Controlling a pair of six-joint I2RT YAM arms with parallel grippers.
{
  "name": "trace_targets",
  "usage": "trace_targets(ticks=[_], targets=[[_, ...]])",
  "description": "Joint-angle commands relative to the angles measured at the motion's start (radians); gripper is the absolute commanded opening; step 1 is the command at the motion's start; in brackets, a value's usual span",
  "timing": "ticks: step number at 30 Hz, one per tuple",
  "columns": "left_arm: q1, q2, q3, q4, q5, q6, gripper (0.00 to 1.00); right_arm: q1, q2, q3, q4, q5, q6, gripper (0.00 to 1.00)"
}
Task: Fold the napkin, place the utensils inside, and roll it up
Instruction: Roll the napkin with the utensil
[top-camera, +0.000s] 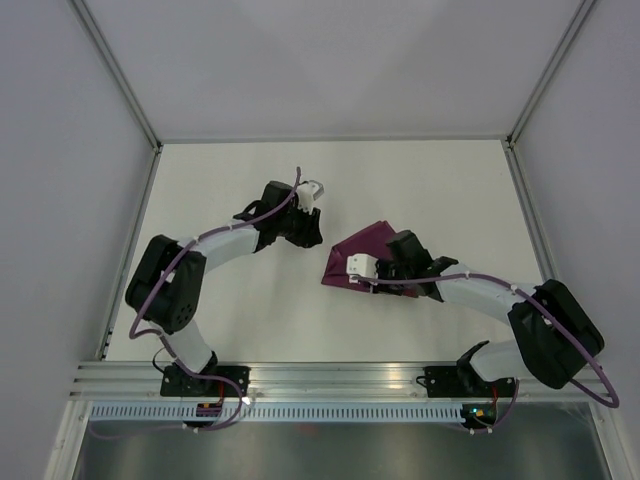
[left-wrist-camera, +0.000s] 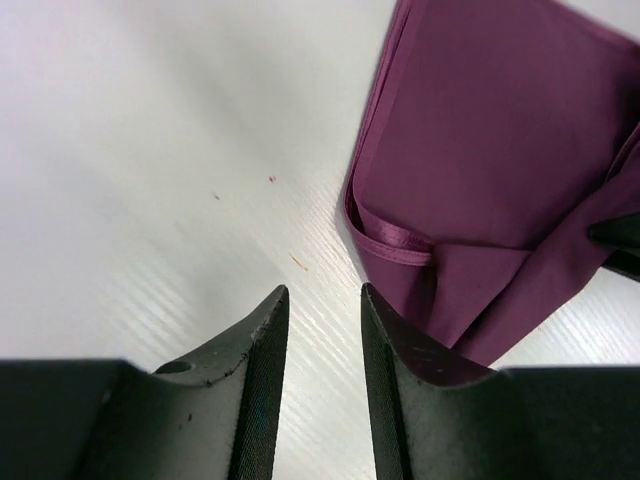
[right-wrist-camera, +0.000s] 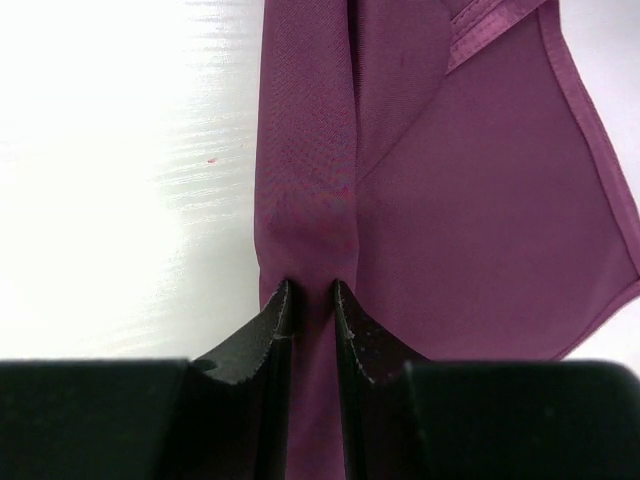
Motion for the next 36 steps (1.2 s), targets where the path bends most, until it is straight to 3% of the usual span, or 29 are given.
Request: trace_targets(ticks=[1,5,6,9,14,19,28,36], targets=[[0.012,-0.133,-0.059,0.206,-0.116,-0.052,0.4,-0.044,0.07,0.027,-0.166,-0.104,-0.021,0.0],[0.005,-0.267,-0.262,0.49,-0.091,-0.011,0.39,-0.11,0.136,0.093,-0.217,-0.171,-0.053,0.0],[-0.009,-0.326,-0.313,0.641,-0.101,0.007,0.41,-0.122,0.165,0.105,-0.241,-0.183,-0.061,0.01],[-0.026,-0.389,-0.448,0.827,-0.154,0.066,0.45,-0.162,0.227,0.153,-0.281,-0.225,-0.079,0.0],[-0.176,-0.456,-0.501,0.85,-0.298,0.313,0.45,-0.219,0.317,0.237,-0.34,-0.289,-0.099,0.0],[-0.362,-0.41,-0.527,0.848,-0.413,0.587,0.49,-0.247,0.377,0.294,-0.387,-0.323,-0.112,0.0],[-0.528,-0.192,-0.524,0.898,-0.437,0.82,0.54,-0.282,0.438,0.351,-0.439,-0.349,-0.127,0.01],[-0.601,-0.04,-0.466,0.915,-0.424,0.888,0.55,-0.294,0.454,0.357,-0.453,-0.348,-0.135,0.0]])
